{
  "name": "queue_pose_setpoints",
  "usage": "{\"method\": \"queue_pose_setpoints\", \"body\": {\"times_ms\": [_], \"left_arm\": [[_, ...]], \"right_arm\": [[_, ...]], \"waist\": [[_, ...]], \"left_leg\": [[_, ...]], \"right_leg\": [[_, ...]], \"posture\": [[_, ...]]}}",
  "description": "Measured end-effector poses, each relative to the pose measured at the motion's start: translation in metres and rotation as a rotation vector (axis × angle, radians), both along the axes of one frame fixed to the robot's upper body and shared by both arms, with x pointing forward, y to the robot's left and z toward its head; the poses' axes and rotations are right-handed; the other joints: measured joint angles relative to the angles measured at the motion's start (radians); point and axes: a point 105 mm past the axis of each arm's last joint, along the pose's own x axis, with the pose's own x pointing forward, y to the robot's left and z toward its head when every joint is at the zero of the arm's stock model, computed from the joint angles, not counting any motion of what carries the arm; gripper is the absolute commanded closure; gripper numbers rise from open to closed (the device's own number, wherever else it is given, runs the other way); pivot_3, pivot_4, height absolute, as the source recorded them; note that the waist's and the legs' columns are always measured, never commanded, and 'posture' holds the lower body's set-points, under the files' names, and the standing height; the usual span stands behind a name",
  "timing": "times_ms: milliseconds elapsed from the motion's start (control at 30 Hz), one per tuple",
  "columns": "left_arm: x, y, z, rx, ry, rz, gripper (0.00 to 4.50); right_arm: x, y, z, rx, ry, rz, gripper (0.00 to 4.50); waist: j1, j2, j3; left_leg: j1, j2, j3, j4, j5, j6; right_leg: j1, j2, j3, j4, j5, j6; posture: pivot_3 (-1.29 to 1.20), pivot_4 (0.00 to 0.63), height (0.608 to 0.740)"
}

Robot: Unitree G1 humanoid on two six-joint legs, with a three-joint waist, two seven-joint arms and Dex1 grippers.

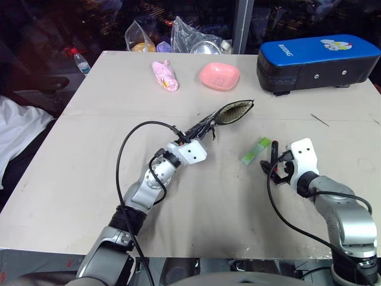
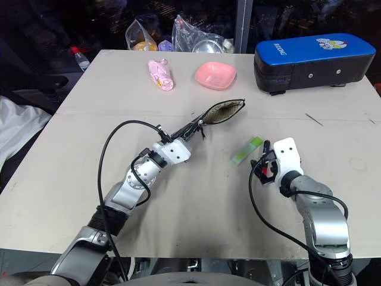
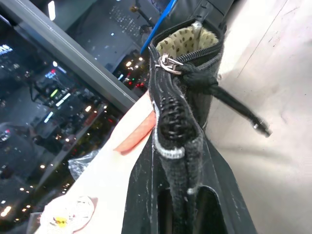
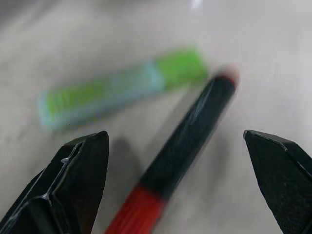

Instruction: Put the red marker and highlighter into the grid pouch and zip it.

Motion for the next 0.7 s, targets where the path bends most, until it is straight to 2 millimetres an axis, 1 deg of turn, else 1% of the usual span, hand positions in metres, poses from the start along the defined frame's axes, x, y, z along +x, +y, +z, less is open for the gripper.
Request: {"method": "queue_pose_setpoints", "body": {"times_ms": [33, 67, 100, 200, 267, 300, 400, 433, 467, 500, 533, 600, 633, 667, 700], "left_arm": [[0.0, 0.0, 0.0, -0.006, 0.006, -0.001, 4.5], [0.0, 0.0, 0.0, -0.011, 0.01, 0.0, 4.5], [0.001, -0.001, 0.0, -0.019, 0.017, -0.002, 4.5], [0.001, 0.0, 0.0, -0.023, 0.024, -0.004, 4.5], [0.002, 0.001, 0.001, -0.043, 0.035, 0.0, 4.5], [0.002, 0.002, 0.001, -0.053, 0.043, 0.002, 4.5], [0.004, 0.005, 0.003, -0.09, 0.07, 0.008, 4.5], [0.004, 0.005, 0.003, -0.102, 0.084, 0.004, 4.5], [0.003, 0.005, 0.004, -0.118, 0.102, -0.008, 4.5], [0.003, 0.005, 0.003, -0.119, 0.107, -0.01, 4.5], [0.002, 0.005, 0.004, -0.123, 0.118, -0.021, 4.5], [0.0, 0.002, 0.005, -0.123, 0.135, -0.052, 4.5], [-0.002, 0.001, 0.006, -0.125, 0.146, -0.068, 4.5], [-0.003, 0.0, 0.006, -0.124, 0.157, -0.086, 4.5], [-0.004, -0.001, 0.006, -0.122, 0.164, -0.1, 4.5]], "right_arm": [[-0.003, 0.001, -0.003, 0.009, 0.024, -0.01, 0.72], [-0.004, 0.001, -0.003, 0.01, 0.031, -0.018, 1.19], [-0.008, -0.001, -0.004, -0.002, 0.044, -0.029, 1.54], [-0.013, -0.006, -0.004, -0.06, 0.05, -0.023, 2.99], [-0.012, -0.008, -0.002, -0.11, 0.041, 0.003, 3.93], [-0.01, -0.013, 0.001, -0.14, 0.035, 0.001, 4.18], [-0.001, -0.035, 0.009, -0.238, 0.02, -0.015, 4.2], [0.005, -0.045, 0.016, -0.287, 0.005, -0.01, 4.2], [0.016, -0.063, 0.034, -0.367, -0.042, -0.018, 4.2], [0.018, -0.067, 0.04, -0.385, -0.057, -0.022, 4.2], [0.026, -0.074, 0.056, -0.432, -0.109, -0.013, 4.2], [0.037, -0.075, 0.088, -0.515, -0.226, 0.063, 4.2], [0.041, -0.07, 0.101, -0.557, -0.282, 0.129, 4.2], [0.044, -0.06, 0.112, -0.604, -0.339, 0.221, 4.2], [0.046, -0.051, 0.117, -0.634, -0.376, 0.292, 4.2]], "waist": [[0.0, 0.0, 0.0], [0.0, 0.0, 0.0], [0.0, 0.0, 0.0], [0.0, 0.0, 0.0], [0.0, 0.0, 0.0], [0.001, 0.0, 0.0], [0.0, 0.0, 0.0], [-0.001, 0.0, 0.0], [-0.001, 0.0, 0.001], [-0.002, 0.0, 0.001], [-0.003, 0.0, 0.001], [-0.005, 0.0, 0.001], [-0.005, 0.0, 0.001], [-0.007, 0.0, 0.001], [-0.009, 0.0, 0.001]], "left_leg": [[0.0, 0.0, 0.0, 0.0, 0.0, 0.0], [0.0, 0.0, 0.0, 0.0, 0.0, 0.0], [0.0, 0.0, 0.0, 0.0, 0.0, 0.0], [0.0, 0.0, -0.001, 0.0, 0.0, 0.0], [0.0, -0.001, -0.001, 0.0, 0.0, 0.001], [0.0, -0.001, -0.001, 0.0, 0.0, 0.001], [0.0, -0.001, -0.001, 0.001, 0.0, 0.001], [0.0, -0.001, 0.0, 0.001, 0.0, 0.001], [0.0, -0.001, 0.0, 0.001, 0.0, 0.001], [0.0, -0.001, 0.0, 0.001, 0.0, 0.001], [0.0, -0.001, 0.0, 0.001, 0.0, 0.001], [0.001, -0.001, -0.001, 0.0, 0.0, 0.001], [0.001, -0.001, -0.001, 0.0, 0.0, 0.0], [0.001, 0.0, -0.001, 0.0, 0.0, 0.0], [0.001, 0.0, -0.001, 0.0, 0.0, 0.0]], "right_leg": [[0.0, 0.0, 0.0, 0.0, 0.0, 0.0], [0.0, 0.0, 0.0, 0.0, 0.0, 0.0], [0.0, 0.0, 0.0, 0.0, 0.0, 0.0], [0.0, 0.0, 0.0, 0.0, 0.0, 0.0], [0.0, 0.0, 0.0, 0.0, 0.0, 0.0], [0.0, 0.0, 0.0, 0.0, 0.0, 0.0], [0.0, 0.0, 0.001, 0.0, 0.0, 0.0], [0.0, 0.0, 0.001, 0.0, 0.0, 0.0], [0.0, 0.0, 0.001, 0.0, 0.0, 0.0], [0.0, 0.0, 0.001, 0.0, 0.0, 0.0], [0.0, 0.001, 0.001, 0.0, 0.0, 0.0], [0.0, 0.003, 0.001, -0.001, 0.0, 0.0], [0.0, 0.004, 0.001, -0.001, 0.0, 0.0], [0.0, 0.006, 0.002, -0.001, 0.0, 0.0], [0.0, 0.007, 0.002, -0.001, 0.0, 0.0]], "posture": [[0.0, 0.15, 0.74], [0.0, 0.15, 0.74], [0.0, 0.15, 0.74], [0.0, 0.15, 0.74], [0.0, 0.15, 0.74], [0.0, 0.15, 0.74], [0.0, 0.15, 0.74], [0.0, 0.15, 0.74], [0.0, 0.15, 0.74], [0.0, 0.15, 0.74], [0.0, 0.15, 0.74], [0.0, 0.15, 0.74], [0.0, 0.15, 0.74], [0.0, 0.15, 0.74], [0.0, 0.15, 0.74]]}}
